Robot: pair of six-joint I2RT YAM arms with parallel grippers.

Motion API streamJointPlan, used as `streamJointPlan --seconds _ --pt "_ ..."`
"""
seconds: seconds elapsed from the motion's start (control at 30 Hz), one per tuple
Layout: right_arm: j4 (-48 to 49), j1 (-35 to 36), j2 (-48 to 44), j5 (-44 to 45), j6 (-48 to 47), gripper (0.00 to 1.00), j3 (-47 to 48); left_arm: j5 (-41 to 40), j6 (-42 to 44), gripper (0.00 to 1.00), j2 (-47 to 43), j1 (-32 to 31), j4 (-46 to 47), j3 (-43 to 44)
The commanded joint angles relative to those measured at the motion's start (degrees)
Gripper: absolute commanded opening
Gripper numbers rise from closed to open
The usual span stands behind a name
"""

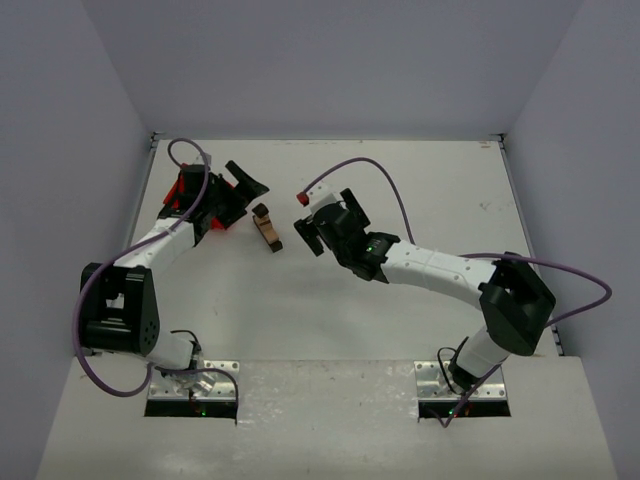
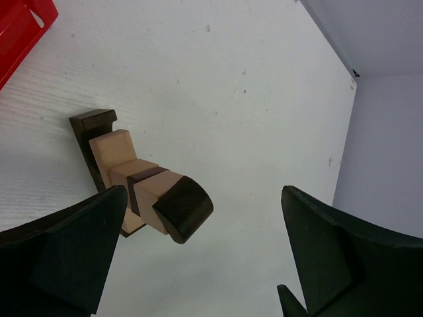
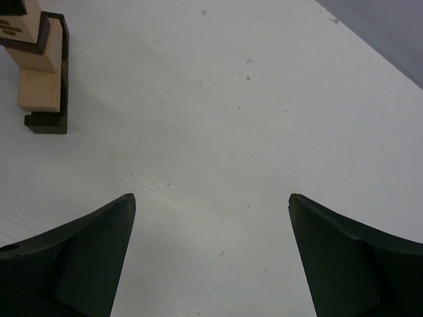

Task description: Build the wood block tower

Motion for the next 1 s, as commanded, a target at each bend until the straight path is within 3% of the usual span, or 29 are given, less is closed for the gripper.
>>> streamJointPlan --seconds 0.0,0.37,0.77,0.97 --pt "0.1 -0.2 -2.2 3.3 1.6 0.99 0.2 3.0 0.8 1.00 -1.3 -0.5 4.5 2.5" --pt "-0.1 -0.3 -2.7 4.5 1.6 0.99 0.1 6.7 1.4 1.00 -2.9 -0.6 4.3 0.7" --pt "-0.4 -0.4 -3.2 4.3 2.2 0.99 -0.1 -3.3 0.3 1.00 -6.9 -0.6 -1.7 -0.6" --pt "-1.4 -0.3 -2.3 -4.7 0.2 0.99 0.8 -4.1 0.5 1.00 -8.8 -0.7 -2.6 -1.9"
